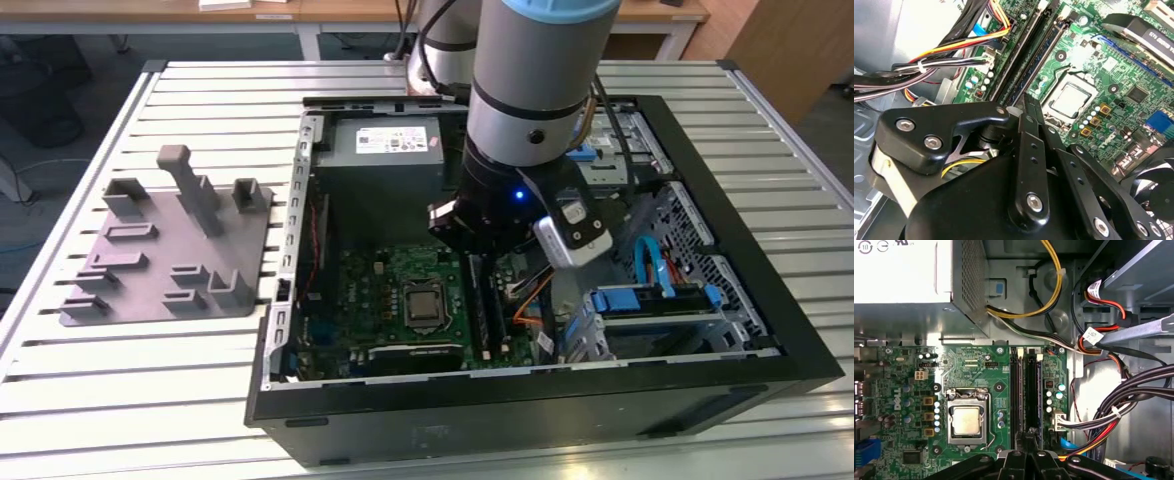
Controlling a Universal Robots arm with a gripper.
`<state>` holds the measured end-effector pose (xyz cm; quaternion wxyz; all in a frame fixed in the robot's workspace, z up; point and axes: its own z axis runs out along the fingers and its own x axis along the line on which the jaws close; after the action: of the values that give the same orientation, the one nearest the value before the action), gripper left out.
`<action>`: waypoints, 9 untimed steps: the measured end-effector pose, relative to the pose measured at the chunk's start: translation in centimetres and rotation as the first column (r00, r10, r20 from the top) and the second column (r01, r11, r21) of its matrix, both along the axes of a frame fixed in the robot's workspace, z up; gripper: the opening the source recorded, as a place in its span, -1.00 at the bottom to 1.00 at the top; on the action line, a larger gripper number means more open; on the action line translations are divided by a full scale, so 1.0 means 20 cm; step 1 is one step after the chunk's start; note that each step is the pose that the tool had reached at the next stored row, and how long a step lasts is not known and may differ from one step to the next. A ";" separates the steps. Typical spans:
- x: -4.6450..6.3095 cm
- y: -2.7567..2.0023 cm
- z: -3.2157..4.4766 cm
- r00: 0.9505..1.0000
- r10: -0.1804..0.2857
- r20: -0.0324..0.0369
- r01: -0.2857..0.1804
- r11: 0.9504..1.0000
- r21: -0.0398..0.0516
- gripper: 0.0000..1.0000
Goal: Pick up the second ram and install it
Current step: 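Insert the second ram into the second slot, then press down the second ram until it locks into place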
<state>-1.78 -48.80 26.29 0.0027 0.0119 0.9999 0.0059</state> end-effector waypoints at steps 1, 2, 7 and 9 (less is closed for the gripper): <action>0.00 0.000 0.000 1.000 0.000 0.000 0.000 1.000 0.000 -0.80; 0.00 0.000 0.000 1.000 0.000 0.000 0.000 1.000 0.000 -0.80; 0.00 0.000 0.000 1.000 0.000 -0.001 0.000 1.000 0.000 -0.80; 0.00 0.000 0.000 1.000 0.000 -0.001 0.000 1.000 0.000 -0.80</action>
<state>-1.78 -48.81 26.29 0.0021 0.0119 0.9999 0.0058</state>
